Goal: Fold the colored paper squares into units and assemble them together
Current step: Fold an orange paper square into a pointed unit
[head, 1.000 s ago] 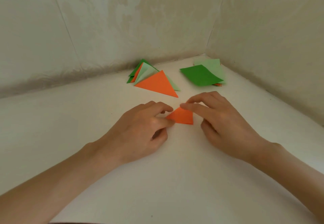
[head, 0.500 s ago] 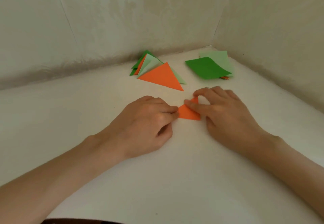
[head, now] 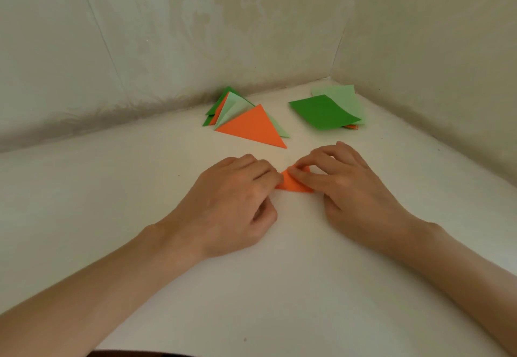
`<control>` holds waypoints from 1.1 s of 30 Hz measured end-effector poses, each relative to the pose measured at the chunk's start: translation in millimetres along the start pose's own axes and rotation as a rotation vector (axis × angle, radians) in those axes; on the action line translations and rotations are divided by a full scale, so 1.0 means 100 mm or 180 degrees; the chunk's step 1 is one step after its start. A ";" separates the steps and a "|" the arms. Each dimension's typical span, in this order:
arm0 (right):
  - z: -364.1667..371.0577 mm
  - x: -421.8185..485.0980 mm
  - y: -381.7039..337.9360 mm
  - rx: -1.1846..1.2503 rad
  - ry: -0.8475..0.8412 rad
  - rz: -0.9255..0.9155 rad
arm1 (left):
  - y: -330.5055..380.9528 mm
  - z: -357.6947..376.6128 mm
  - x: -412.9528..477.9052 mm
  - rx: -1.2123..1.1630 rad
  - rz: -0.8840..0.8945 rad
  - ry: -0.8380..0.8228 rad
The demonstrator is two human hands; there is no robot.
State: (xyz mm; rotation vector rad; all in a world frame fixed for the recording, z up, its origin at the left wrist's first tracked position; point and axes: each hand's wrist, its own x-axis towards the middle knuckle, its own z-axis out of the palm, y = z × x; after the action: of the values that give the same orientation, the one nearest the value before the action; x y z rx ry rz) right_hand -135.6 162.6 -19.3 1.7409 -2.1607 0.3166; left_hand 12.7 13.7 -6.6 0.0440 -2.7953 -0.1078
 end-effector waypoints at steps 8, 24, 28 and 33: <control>0.00 -0.01 0.02 0.0136 -0.0030 0.0116 | -0.02 -0.04 -0.04 0.0400 -0.0065 -0.0103; -0.06 -0.02 -0.03 0.0179 -0.0237 -0.0051 | -0.03 -0.03 0.00 0.0131 0.0203 0.0082; -0.12 0.00 0.10 -0.0221 -0.0129 -0.0767 | -0.05 -0.02 0.00 0.0027 0.0214 0.0232; -0.26 -0.01 0.23 0.0649 0.0057 -0.0552 | -0.10 0.06 0.01 -0.0215 0.0259 0.0344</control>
State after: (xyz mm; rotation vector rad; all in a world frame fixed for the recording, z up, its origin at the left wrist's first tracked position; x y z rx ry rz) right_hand -155.1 178.1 4.9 2.0117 -2.0068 0.5199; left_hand 9.8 3.9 -12.6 -0.0778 -2.6791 -0.1746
